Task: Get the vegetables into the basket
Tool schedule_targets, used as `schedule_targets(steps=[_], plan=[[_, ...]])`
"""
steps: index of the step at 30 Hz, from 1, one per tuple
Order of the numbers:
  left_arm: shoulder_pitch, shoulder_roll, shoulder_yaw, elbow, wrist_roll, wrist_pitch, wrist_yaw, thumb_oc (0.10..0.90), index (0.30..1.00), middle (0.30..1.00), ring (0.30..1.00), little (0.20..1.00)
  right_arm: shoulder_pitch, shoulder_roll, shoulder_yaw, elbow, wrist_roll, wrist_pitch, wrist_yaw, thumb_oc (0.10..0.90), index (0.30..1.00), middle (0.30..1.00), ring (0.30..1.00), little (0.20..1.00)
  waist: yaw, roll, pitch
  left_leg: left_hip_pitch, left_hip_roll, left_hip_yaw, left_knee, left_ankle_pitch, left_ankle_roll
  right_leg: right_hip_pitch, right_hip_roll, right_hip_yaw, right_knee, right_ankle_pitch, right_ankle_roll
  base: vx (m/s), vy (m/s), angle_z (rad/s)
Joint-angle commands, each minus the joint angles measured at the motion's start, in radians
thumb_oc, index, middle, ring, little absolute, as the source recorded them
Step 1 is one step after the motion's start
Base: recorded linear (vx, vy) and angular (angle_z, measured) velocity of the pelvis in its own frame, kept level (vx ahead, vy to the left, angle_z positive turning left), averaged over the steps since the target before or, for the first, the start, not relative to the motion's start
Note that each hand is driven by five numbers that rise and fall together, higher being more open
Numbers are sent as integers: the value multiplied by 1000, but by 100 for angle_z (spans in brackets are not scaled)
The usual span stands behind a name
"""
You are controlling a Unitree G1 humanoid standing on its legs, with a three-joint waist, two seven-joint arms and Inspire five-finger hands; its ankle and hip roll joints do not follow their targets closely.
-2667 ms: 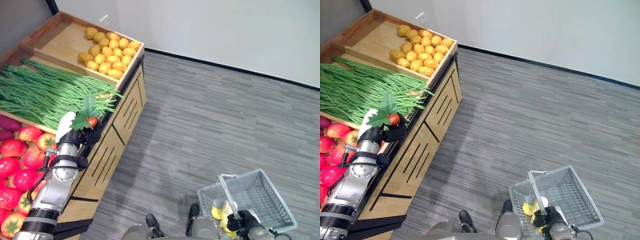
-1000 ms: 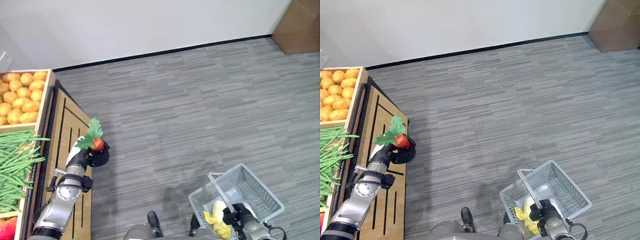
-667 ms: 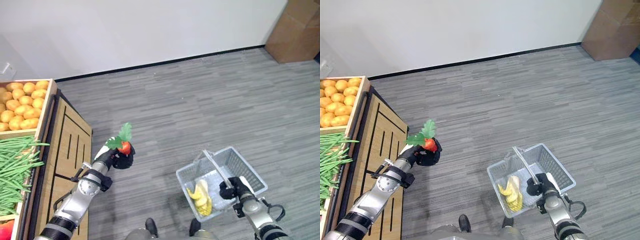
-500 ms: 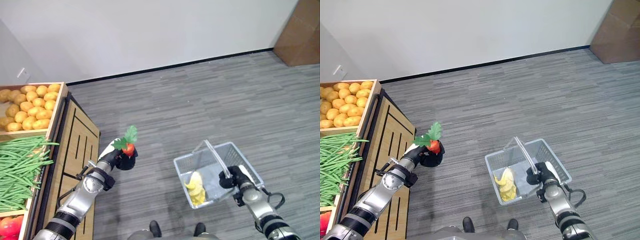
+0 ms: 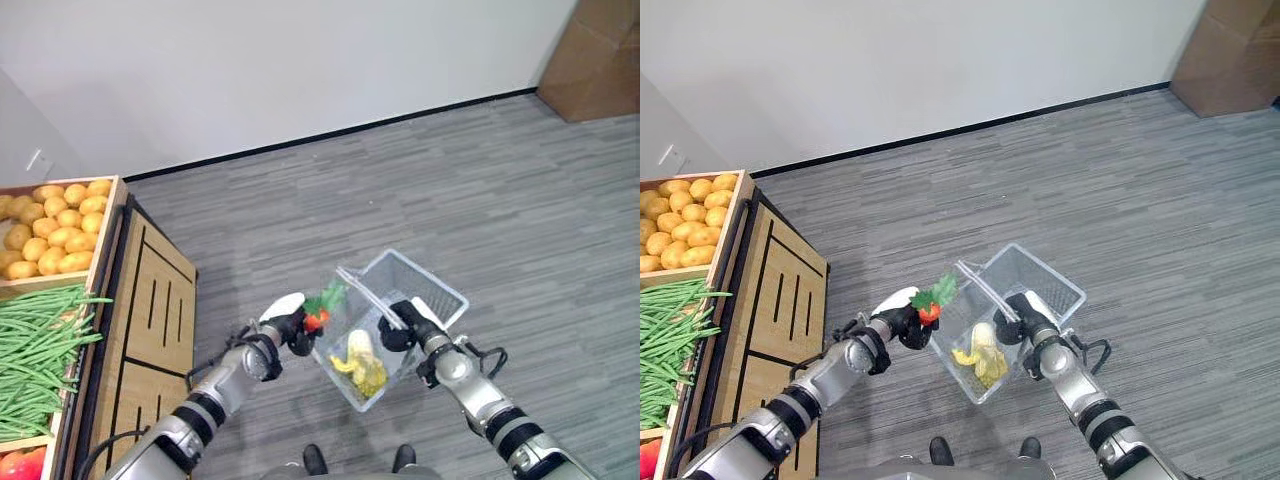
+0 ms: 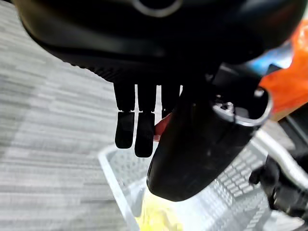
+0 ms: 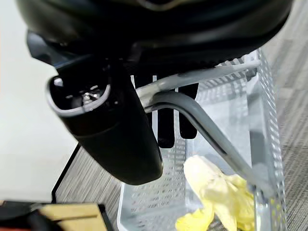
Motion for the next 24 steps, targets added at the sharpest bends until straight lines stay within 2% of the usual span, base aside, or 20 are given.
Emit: schedule_targets(steps=[1, 8, 16, 24], plan=[[-145, -34, -25, 148, 65, -10, 65, 400, 300, 300, 300, 300, -122, 36, -23, -193, 14, -135, -25, 400, 300, 300, 300, 300, 3, -27, -51, 51, 2, -10, 41, -114, -43, -28, -4, 25, 121, -144, 22, 0, 0, 0], [-142, -123, -26, 391, 138, 36, 93, 400, 300, 300, 300, 300, -62, 42, 13, -344, 60, -161, -6, 400, 300, 300, 300, 300, -16, -40, -49, 54, 2, 3, 42, -112, -45, -35, -4, 40, 129, -144, 22, 9, 1, -3], [-104, -136, 1, 458, 198, 52, 94, 400, 300, 300, 300, 300, 0, 11, 44, -503, 101, -178, 46, 400, 300, 300, 300, 300, -15, -52, -38, 48, 4, 16, 38, -104, -49, -53, -1, 56, 131, -140, 21, -3, 4, -8], [-95, -131, -32, 431, 250, 35, 69, 400, 300, 300, 300, 300, -41, -30, 131, -516, 61, -168, 139, 400, 300, 300, 300, 300, -1, -64, -33, 47, 10, 10, 44, -107, -53, -47, 1, 50, 126, -143, 15, -4, -18, -6]])
